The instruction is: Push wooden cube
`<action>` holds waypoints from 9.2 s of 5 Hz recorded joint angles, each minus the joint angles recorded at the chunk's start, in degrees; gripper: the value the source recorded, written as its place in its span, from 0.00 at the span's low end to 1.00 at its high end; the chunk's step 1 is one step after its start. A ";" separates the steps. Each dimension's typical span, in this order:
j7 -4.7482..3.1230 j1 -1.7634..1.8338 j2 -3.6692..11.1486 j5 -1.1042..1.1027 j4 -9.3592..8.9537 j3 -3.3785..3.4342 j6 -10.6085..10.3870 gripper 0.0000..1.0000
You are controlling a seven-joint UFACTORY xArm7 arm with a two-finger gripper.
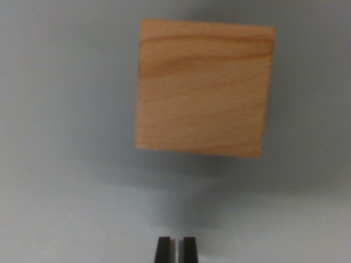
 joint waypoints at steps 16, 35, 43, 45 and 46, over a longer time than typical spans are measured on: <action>-0.05 -0.03 2.28 -0.12 3.50 -0.09 1.23 1.00; -0.42 -0.33 17.31 -0.96 27.90 -0.79 10.64 1.00; -0.52 -0.41 21.27 -1.18 34.34 -0.97 13.12 1.00; -0.53 -0.41 21.61 -1.20 34.89 -0.99 13.34 1.00; -0.53 -0.41 21.61 -1.20 34.89 -0.99 13.34 1.00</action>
